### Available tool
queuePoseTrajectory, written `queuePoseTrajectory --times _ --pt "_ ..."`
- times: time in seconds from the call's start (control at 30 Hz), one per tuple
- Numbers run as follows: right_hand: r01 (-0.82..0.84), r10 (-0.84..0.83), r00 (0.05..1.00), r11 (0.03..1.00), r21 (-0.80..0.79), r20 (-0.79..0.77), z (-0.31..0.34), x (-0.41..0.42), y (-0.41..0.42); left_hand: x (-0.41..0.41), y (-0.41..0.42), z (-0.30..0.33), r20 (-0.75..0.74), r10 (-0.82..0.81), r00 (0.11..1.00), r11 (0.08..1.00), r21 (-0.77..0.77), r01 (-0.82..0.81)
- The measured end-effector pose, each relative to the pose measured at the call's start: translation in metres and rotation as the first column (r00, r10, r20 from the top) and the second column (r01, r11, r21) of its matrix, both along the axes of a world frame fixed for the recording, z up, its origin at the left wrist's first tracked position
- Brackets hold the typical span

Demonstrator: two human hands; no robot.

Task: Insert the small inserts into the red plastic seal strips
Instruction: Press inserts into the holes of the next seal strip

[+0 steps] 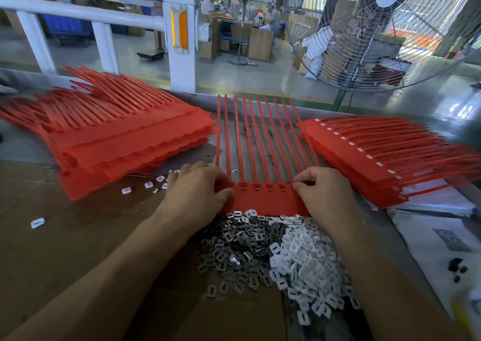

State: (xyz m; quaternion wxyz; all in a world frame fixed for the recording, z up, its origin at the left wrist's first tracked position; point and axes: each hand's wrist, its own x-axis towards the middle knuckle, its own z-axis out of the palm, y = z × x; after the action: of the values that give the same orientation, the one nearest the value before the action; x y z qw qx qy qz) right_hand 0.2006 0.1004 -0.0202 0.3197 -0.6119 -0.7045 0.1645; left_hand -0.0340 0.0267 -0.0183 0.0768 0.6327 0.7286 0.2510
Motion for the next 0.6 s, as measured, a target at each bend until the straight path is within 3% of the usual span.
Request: queuePoseTrajectory --times 0.6 --pt "0.023 -0.023 0.999 1.000 -0.005 0.031 0.003 0.013 -0.004 0.000 0.000 -0.002 0.007 -0.008 1.000 1.000 0.017 0.007"
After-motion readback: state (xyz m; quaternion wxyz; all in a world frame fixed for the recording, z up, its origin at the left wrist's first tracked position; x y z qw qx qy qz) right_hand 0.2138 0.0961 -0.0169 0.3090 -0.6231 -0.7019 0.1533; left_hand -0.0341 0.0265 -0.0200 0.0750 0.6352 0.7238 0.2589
